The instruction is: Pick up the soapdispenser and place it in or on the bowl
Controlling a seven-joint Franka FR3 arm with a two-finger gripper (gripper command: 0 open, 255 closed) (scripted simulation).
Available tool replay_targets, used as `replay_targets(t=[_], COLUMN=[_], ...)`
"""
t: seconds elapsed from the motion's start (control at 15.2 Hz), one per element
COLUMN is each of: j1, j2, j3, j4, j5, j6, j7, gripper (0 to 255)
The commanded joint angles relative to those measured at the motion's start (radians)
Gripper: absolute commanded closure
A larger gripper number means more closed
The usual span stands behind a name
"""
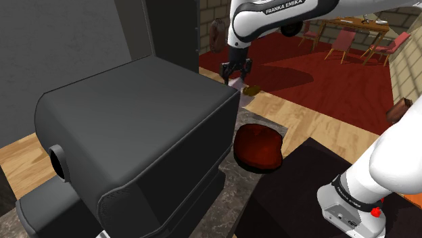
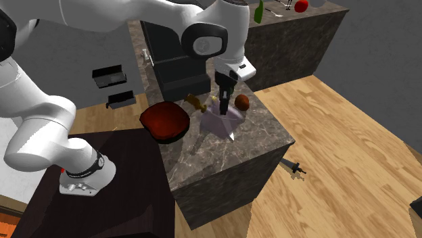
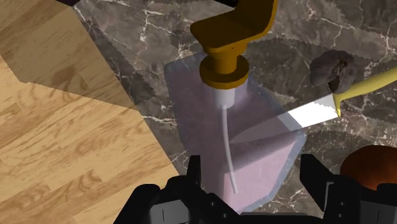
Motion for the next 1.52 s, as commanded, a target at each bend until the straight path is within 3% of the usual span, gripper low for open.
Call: replay_targets(t=[0.0,0.53,1.45], j1=[0.000,0.000,0.098], j2=[-0.008,-0.025,-0.481], j3=[0.000,0.000,0.099], j4=[0.016,0.097,-0.391], j5=[0.001,0.003,0.090], j6=[-0.025,-0.122,-0.085], j7=[0.000,-0.002,0.151], gripper=[255,255,255])
